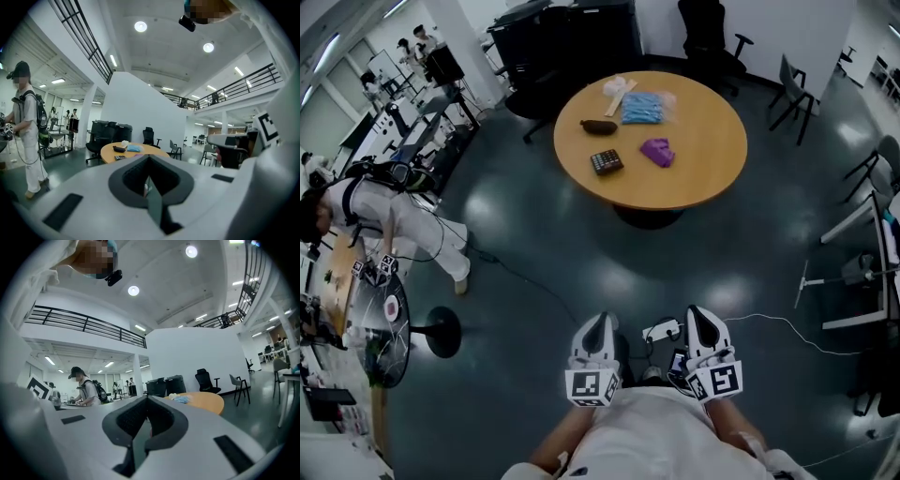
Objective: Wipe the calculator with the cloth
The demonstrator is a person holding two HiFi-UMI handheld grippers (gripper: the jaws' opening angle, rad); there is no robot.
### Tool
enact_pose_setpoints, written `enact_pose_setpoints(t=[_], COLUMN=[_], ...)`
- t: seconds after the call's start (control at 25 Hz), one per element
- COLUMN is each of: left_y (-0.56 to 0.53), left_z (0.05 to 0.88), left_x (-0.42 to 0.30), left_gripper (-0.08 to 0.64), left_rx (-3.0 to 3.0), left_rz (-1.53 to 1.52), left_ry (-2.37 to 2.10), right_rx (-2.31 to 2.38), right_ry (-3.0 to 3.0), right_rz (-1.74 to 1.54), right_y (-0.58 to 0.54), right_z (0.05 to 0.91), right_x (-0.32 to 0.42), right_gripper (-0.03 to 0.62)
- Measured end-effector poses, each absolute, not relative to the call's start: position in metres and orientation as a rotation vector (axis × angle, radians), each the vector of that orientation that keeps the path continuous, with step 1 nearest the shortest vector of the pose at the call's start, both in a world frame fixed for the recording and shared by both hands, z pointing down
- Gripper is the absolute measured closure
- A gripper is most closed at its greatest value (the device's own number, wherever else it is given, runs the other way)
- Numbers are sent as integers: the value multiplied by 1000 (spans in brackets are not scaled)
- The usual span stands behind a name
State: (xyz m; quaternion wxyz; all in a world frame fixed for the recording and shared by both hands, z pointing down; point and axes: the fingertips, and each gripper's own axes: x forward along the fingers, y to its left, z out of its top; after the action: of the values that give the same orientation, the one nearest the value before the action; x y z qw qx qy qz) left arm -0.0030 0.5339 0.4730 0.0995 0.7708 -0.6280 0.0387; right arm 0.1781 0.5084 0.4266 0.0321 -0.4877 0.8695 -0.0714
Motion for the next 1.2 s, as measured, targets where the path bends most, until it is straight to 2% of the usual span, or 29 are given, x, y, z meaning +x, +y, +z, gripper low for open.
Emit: enact_pose_setpoints(t=[0.68, 0.92, 1.2], left_y=[265, 205, 114], left_z=[480, 500, 551], left_x=[-88, -89, -75], left_gripper=[554, 554, 554], left_rx=[2473, 2432, 2410], left_rz=[146, 176, 351], left_ry=[-1652, -1645, -1726], right_rx=[-1678, -1690, -1541], right_ry=[2532, 2539, 2630], right_rz=[-163, -184, -207], right_y=[280, 215, 110], right_z=[402, 407, 426], right_x=[92, 91, 94], right_gripper=[577, 577, 577])
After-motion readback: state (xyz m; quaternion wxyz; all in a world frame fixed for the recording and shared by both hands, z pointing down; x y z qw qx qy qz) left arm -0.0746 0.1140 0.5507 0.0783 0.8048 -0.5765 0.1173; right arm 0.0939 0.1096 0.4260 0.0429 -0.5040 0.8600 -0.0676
